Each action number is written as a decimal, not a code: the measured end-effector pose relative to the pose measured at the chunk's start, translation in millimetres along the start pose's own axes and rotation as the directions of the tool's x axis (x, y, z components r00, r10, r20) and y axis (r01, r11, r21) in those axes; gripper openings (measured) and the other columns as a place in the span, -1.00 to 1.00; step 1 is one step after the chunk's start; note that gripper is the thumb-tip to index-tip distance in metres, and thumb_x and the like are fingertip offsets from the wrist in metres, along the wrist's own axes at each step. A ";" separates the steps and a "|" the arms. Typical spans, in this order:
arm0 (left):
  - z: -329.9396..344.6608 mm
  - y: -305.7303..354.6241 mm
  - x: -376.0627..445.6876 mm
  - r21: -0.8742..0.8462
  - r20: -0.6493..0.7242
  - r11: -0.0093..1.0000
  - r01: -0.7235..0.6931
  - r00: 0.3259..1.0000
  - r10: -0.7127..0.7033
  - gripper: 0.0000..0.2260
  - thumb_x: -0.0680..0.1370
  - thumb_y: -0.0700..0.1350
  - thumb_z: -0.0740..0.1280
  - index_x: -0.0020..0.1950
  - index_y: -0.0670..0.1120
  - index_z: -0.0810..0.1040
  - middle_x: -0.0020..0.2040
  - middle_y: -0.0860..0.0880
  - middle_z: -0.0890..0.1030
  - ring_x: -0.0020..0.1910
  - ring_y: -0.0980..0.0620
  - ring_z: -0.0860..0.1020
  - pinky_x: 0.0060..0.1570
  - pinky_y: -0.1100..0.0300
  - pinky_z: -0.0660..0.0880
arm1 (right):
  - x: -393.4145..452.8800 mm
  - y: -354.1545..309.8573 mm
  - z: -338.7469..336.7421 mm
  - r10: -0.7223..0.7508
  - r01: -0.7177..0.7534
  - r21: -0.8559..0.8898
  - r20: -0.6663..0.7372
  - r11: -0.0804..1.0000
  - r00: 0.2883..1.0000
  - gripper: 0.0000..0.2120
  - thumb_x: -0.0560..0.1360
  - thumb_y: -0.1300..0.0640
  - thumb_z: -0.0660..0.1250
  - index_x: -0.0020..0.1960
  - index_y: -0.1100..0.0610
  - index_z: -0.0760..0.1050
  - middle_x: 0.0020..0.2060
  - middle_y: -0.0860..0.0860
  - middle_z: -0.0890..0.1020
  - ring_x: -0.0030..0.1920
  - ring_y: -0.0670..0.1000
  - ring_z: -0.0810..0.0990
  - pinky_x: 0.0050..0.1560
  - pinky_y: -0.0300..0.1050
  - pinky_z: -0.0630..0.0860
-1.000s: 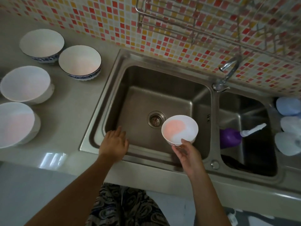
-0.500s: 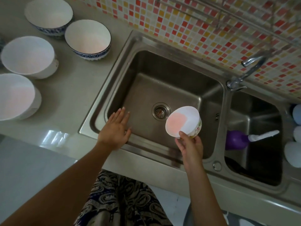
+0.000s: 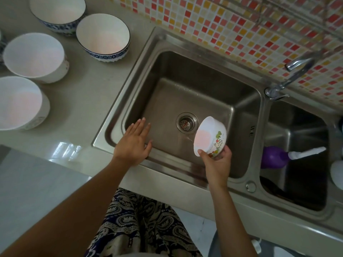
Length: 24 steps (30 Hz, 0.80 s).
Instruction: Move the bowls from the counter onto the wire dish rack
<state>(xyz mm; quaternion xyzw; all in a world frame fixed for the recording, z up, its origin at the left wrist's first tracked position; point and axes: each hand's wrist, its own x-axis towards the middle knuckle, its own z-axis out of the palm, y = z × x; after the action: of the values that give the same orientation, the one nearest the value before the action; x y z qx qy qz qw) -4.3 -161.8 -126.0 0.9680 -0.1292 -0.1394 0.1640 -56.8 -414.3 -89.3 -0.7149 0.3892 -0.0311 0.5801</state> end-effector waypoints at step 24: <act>3.6 -1.1 -2.4 -0.051 -0.053 0.999 -0.003 0.999 0.000 -0.44 0.61 0.13 0.01 0.55 -0.06 -0.04 0.56 -0.08 0.00 0.53 0.02 -0.07 0.47 0.12 -0.10 | -6.8 23.5 -0.5 -0.462 0.515 -0.523 0.240 0.680 0.854 -0.19 0.33 0.52 0.37 0.46 0.02 0.24 0.47 -0.06 0.22 0.53 0.04 0.17 0.33 0.06 0.47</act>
<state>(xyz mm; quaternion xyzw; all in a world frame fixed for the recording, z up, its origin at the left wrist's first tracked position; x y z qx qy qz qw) -7.4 -161.1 -129.1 0.9668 -0.1218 -0.1168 0.1919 -74.0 -411.3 -106.4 -0.9326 0.1493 -0.0356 0.3265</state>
